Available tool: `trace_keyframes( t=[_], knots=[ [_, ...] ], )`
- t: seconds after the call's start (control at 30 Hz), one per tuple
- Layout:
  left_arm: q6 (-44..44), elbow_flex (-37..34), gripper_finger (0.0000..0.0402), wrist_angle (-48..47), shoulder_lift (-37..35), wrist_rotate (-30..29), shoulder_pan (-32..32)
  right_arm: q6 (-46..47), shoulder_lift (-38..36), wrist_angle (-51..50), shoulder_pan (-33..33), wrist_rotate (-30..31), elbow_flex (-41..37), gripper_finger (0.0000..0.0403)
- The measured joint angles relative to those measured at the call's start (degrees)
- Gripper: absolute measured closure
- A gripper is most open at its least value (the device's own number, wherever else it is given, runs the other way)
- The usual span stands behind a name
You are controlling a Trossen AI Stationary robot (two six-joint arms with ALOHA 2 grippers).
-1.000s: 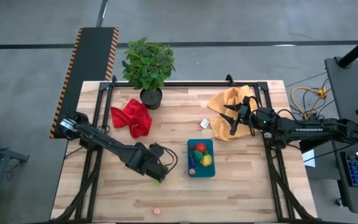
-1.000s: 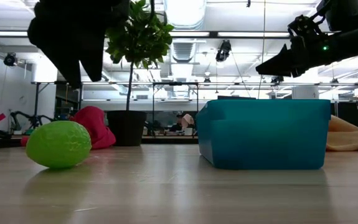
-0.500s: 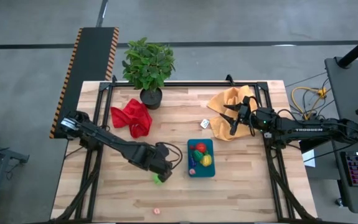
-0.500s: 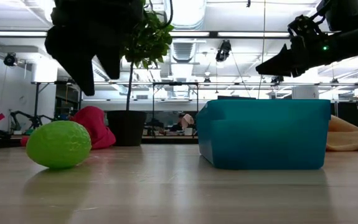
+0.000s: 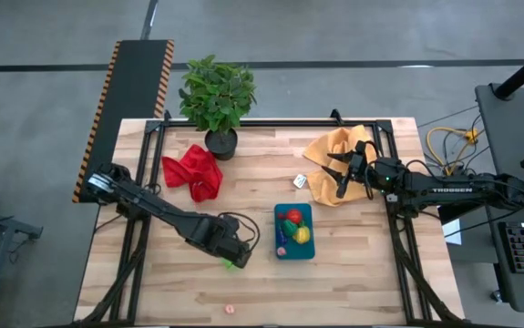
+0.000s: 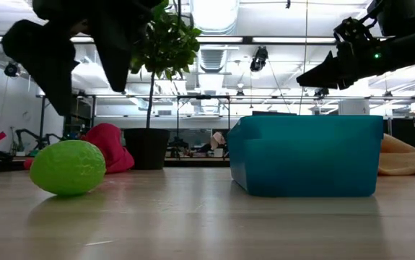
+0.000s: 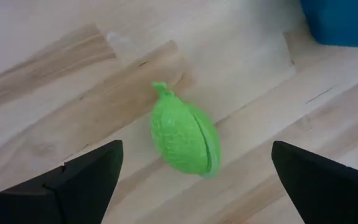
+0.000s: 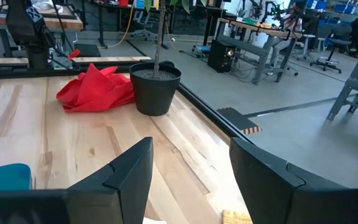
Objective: Pick and placing Produce into tupperware
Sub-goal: Put the green melon into the blue bin
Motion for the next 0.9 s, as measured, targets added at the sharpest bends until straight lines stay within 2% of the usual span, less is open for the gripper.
trace_keyframes(
  t=[0.37, 0.53, 0.67, 0.77, 0.9],
  knots=[
    [-2.61, -2.3, 0.0007, 0.2, 0.0, -2.17, -1.1, 0.0, 0.01, -0.01, 0.0, 0.0, 0.0, 0.0197],
    [-4.41, -5.65, 0.0007, 0.72, 0.0, -1.61, -1.81, 0.0, 0.01, 0.0, 0.0, 0.0, 0.0, 0.0197],
    [-7.36, -7.25, 0.0007, 6.39, 0.0, 1.4, -1.81, -0.28, 0.02, 0.0, 0.0, 0.0, 0.0, 0.0197],
    [-7.44, -7.44, 0.0007, 11.52, 0.0, 1.52, -1.79, -1.7, 0.02, -0.02, 0.0, -0.02, 0.0, 0.0197],
    [-7.73, -7.54, 0.0007, 12.88, 0.51, 0.78, -1.79, -1.89, 0.01, -0.04, 0.0, -0.01, 0.0, 0.0197]
  ],
)
